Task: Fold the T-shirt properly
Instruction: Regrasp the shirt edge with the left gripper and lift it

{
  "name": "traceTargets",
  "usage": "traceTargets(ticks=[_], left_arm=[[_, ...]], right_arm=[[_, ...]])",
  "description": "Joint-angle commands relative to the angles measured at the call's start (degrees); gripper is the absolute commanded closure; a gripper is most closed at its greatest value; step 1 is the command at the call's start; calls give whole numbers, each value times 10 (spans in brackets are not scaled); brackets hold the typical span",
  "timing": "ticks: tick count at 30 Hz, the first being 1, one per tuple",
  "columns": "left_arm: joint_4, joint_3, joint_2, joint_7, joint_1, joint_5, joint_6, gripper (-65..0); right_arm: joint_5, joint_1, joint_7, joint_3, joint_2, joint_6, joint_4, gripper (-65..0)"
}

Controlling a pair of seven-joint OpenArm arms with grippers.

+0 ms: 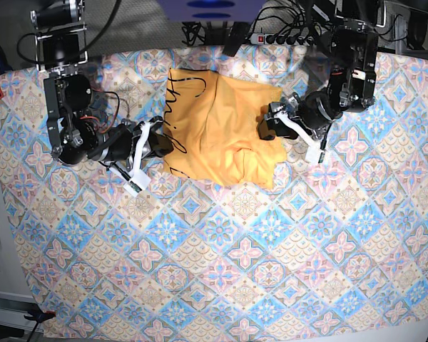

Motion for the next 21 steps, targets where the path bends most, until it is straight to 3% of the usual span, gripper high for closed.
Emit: traceTargets(ticks=[1,6,13,17,21], left_arm=[[22,12,-10,-4,-9,-9,-3,-396],[28,92,-38,-4,-51,-9,-2,-406],[28,111,-54,-4,-69,-9,-2,-570],[14,121,-54,-4,-81,-5,-3,-576],[-9,182,-54,-4,-112,16,-3,-576]], right_arm=[[10,10,10,3,3,4,8,-3],[10,10,10,3,3,4,8,-3],[10,10,10,3,3,4,8,-3],[10,10,11,3,3,4,-6,-3],[10,11,11,5,-10,4,-25,-3]])
